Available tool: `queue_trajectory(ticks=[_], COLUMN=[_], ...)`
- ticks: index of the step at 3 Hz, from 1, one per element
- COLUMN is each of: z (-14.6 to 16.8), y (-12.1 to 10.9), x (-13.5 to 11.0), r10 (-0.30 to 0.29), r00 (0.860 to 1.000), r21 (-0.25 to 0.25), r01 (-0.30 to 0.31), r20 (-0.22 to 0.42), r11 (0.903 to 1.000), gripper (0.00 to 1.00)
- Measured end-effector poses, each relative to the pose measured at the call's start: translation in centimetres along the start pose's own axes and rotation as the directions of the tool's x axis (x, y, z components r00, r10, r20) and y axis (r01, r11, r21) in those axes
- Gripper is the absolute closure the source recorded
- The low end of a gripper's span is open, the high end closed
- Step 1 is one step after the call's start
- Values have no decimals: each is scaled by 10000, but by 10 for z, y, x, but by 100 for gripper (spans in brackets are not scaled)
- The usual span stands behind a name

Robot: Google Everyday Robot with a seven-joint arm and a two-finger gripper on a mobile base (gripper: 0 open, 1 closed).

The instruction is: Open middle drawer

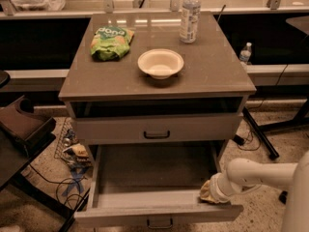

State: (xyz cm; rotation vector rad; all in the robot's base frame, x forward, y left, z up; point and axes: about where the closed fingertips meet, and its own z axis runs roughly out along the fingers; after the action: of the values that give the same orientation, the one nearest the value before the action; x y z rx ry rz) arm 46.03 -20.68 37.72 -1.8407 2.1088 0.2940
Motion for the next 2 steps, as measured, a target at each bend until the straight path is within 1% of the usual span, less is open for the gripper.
queue_trajectory(ticks=[1,2], z=[0,-1], y=[-2,18], x=[-1,-1], r10=[-2,133], r00=[10000,9998], r21=[1,-150], r01=[2,-135], r20=[0,-161], r11=[10000,9998], gripper=[100,100])
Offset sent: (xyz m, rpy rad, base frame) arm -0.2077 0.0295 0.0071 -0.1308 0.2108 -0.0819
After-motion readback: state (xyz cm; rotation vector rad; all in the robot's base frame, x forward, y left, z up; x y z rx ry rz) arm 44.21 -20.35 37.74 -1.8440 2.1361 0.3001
